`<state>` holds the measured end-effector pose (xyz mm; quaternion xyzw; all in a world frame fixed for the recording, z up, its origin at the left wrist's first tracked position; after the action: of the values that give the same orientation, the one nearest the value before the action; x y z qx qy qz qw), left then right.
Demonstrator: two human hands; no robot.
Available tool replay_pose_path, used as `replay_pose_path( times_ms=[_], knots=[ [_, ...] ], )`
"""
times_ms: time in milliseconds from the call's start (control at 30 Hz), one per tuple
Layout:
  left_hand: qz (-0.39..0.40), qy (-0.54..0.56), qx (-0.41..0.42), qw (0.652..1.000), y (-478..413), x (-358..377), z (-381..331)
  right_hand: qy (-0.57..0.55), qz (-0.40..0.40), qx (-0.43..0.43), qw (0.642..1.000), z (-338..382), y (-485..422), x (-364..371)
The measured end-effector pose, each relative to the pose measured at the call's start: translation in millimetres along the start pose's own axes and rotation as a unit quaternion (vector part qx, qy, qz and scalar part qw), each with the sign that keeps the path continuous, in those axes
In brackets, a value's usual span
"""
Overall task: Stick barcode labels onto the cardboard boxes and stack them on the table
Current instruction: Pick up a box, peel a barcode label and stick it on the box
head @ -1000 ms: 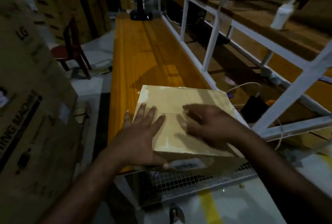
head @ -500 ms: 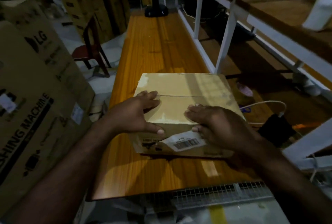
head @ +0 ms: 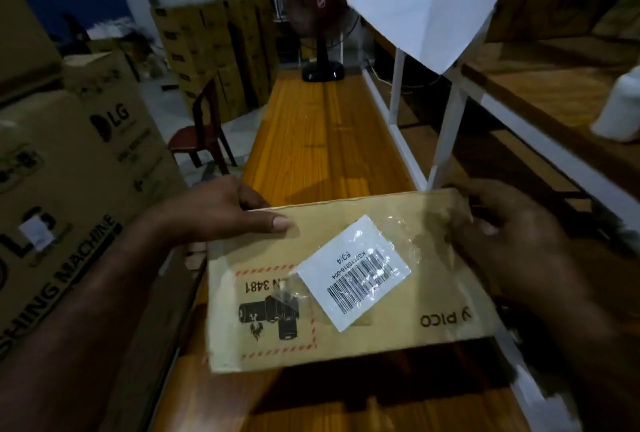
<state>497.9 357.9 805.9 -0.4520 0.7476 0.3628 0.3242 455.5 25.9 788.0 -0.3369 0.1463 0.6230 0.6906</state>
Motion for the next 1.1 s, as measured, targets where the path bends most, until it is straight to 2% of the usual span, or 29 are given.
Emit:
replay_pose_path(
  times_ms=[100,167,300,367,467,667,900,1100],
  knots=[
    [-0.025,-0.076,-0.042,0.996,-4,-8,2,0.171,0.011,-0.045,0.984,23,-1,31],
    [-0.078,-0.113,-0.039,0.990,-7,-7,2,0.261,0.004,-0.058,0.964,34,-6,49],
    [-0.299,-0.090,0.002,0.950,12,5,-11,0.281,0.014,-0.027,0.959,31,-19,59],
    [-0.348,-0.111,0.021,0.931,27,20,-23,0.289,-0.003,-0.030,0.957,29,-24,59],
    [-0.302,-0.160,0.004,0.940,28,44,-26,0.285,-0.029,-0.055,0.956,29,-29,61],
    [-0.271,-0.136,-0.029,0.953,17,46,-23,0.277,-0.035,-0.068,0.958,28,-37,63],
    [-0.288,-0.025,-0.017,0.957,8,35,-32,0.271,-0.058,-0.081,0.957,35,-29,60],
    [-0.263,0.152,0.039,0.952,8,45,-20,0.262,-0.087,-0.088,0.957,41,-15,52]
  ],
)
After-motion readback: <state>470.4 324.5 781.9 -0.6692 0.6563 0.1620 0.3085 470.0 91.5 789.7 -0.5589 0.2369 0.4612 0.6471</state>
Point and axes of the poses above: each hand's wrist, its own y-axis away from the middle knuckle, its own x-axis out of the palm, z = x × y, the point moved 6 cm from there along -y, towards the middle knuckle, and after that the axes turned 5 degrees about z, right-handed, at the moved point
